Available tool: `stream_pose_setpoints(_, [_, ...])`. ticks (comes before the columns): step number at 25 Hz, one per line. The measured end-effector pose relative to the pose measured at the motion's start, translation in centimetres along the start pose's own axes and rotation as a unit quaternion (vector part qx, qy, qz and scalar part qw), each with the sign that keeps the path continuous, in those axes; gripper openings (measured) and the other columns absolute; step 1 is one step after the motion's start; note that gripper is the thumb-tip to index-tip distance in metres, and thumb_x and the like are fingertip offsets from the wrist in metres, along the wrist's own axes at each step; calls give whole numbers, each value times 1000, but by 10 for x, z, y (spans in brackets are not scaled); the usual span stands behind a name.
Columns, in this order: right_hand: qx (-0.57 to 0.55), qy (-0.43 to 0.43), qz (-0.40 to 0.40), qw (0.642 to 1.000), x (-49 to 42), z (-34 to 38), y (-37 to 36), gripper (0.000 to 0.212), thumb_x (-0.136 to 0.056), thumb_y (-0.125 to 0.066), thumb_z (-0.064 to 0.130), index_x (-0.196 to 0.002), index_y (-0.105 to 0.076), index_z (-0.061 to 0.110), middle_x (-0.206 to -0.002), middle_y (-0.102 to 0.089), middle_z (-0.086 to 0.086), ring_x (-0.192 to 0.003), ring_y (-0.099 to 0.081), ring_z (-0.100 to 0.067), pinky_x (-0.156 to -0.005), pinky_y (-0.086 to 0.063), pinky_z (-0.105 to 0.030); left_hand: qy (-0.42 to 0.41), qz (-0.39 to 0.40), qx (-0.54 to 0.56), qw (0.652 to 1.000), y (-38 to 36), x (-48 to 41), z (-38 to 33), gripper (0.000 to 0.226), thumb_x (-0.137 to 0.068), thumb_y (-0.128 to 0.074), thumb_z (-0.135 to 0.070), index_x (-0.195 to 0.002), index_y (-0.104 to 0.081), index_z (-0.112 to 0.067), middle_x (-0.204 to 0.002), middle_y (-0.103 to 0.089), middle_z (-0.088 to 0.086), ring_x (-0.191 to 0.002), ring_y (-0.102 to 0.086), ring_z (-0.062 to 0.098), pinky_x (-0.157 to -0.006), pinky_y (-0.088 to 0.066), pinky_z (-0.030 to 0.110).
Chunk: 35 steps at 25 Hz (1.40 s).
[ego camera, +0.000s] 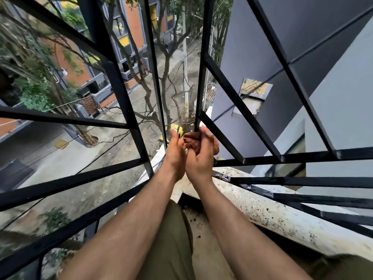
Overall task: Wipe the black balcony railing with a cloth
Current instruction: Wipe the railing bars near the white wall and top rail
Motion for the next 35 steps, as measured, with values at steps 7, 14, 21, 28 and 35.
stream_pose_setpoints(7, [-86, -33, -80, 993, -18, -2, 7, 33, -85, -54, -9, -113, -61, 8, -99, -67, 1, -89, -65, -14, -79, -52, -33, -15, -86, -37, 995, 18, -3, 10, 76, -100, -20, -69, -141, -53, -14, -130, -66, 1, -118, -63, 19, -108, -43, 40])
stream_pose_setpoints(14, [706, 116, 143, 684, -38, -36, 51, 49, -93, -54, 9, -142, -50, 5, -130, -53, -21, -113, -57, -38, -77, -53, -40, -19, -49, -184, 982, -5, -2, -1, 77, -101, -15, -67, -95, -71, -15, -103, -73, 9, -107, -64, 22, -101, -44, 38])
stream_pose_setpoints(21, [493, -10, 5, 870, -22, -29, 54, 46, -87, -66, 11, -129, -50, 6, -118, -54, -15, -95, -64, -33, -77, -56, -32, 28, -89, -238, 967, -11, -3, 8, 57, -106, -27, -55, -103, -68, -15, -103, -75, 5, -84, -67, 13, -72, -54, 25])
stream_pose_setpoints(28, [410, 161, -27, 897, 31, -89, 59, 68, -63, -72, -8, -124, -52, 13, -120, -53, -8, -97, -59, -22, -85, -54, -33, 83, -170, -378, 906, 16, -10, 45, 64, -104, -26, -55, -104, -68, -7, -114, -69, 25, -99, -65, 33, -92, -54, 41])
stream_pose_setpoints(35, [507, 74, 24, 858, -9, -116, 90, 20, -66, -67, 13, -85, -62, 19, -89, -57, -7, -85, -52, -27, -81, -47, -48, 123, -136, -684, 706, -4, 10, 51, 40, -92, -47, -23, -126, -63, -10, -132, -63, 15, -123, -60, 35, -98, -48, 39])
Point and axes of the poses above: each hand's wrist, its own x-axis away from the middle knuckle, its own y-axis out of the back of the hand, z = x × y, the point moved 6 cm from there along -x, towards the middle knuckle
